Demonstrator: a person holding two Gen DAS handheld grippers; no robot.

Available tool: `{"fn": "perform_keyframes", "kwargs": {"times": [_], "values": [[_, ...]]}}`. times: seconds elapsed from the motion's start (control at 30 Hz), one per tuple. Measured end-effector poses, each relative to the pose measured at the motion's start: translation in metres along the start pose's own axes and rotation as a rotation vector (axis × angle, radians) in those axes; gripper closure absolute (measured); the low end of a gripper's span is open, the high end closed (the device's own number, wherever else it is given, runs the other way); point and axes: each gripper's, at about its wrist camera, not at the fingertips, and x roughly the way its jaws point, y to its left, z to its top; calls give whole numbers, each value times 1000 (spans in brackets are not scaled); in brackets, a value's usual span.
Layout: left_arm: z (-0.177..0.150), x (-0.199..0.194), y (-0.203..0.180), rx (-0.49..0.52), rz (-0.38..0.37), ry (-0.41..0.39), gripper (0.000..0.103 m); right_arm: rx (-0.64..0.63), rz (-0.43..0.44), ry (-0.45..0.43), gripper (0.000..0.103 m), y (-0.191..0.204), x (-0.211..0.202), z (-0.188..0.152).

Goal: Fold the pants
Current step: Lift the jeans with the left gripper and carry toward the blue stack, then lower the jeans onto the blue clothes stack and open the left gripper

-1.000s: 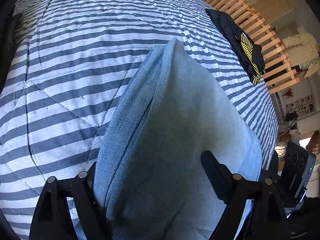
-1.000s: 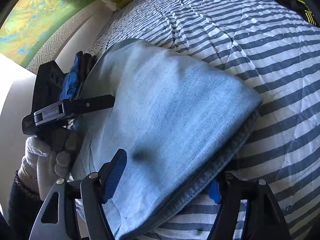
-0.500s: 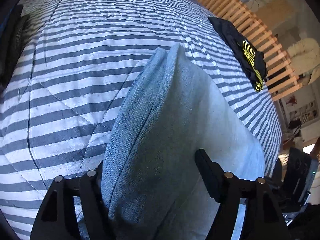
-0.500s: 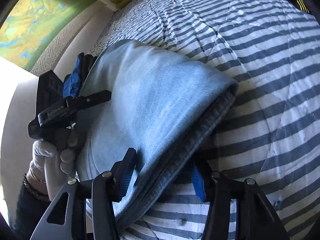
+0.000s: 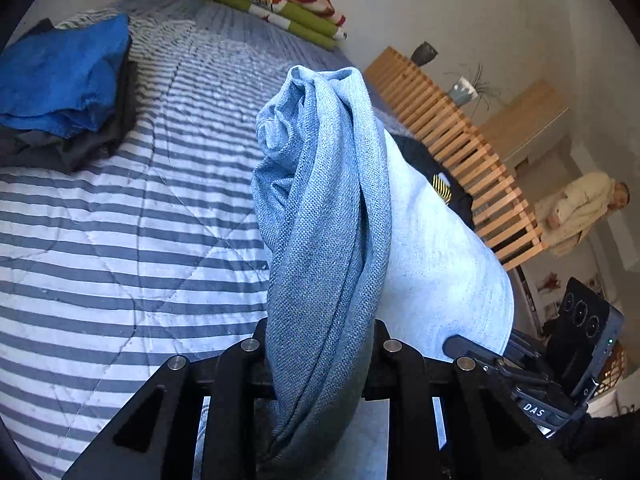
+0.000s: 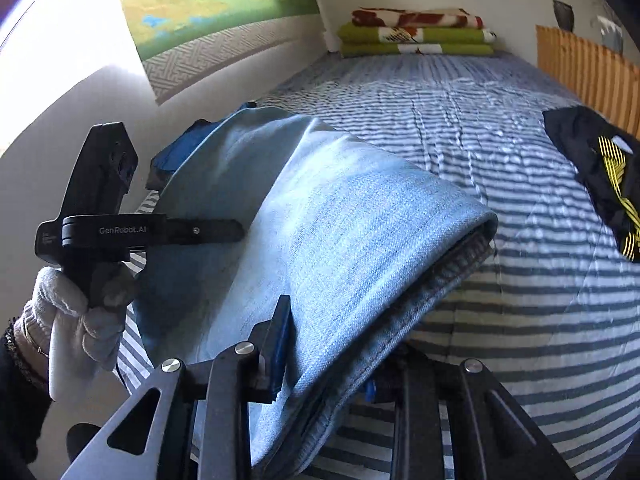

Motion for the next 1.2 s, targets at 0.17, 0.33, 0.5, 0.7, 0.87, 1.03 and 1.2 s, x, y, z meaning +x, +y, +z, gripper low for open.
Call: {"fn": "perform_keyframes", "kwargs": {"times": [0.17,0.33,0.5,0.7,0.87,1.03,1.2], "values": [[9,-75,3,1,34,-159,78,-170,21,-87,77,43,-10,46],[48,-147,29,-21,87,-308,78,-294,80,-158,78,94,3,116],[98,-203,73,-58,160,-413,78,-388,132,-182,78,148,45,189],[167,-233,142,-95,253,-471,78,-432,175,-187,78,195,123,263],[208,-213,212,-150,288,-447,78,-421,181,-136,78,212,197,291],[252,-149,282,-199,406,-373,51,-379,136,-74,74,196,280,302],[262,-139,324,-365,529,-392,47,-249,-18,44,63,137,324,303]]}}
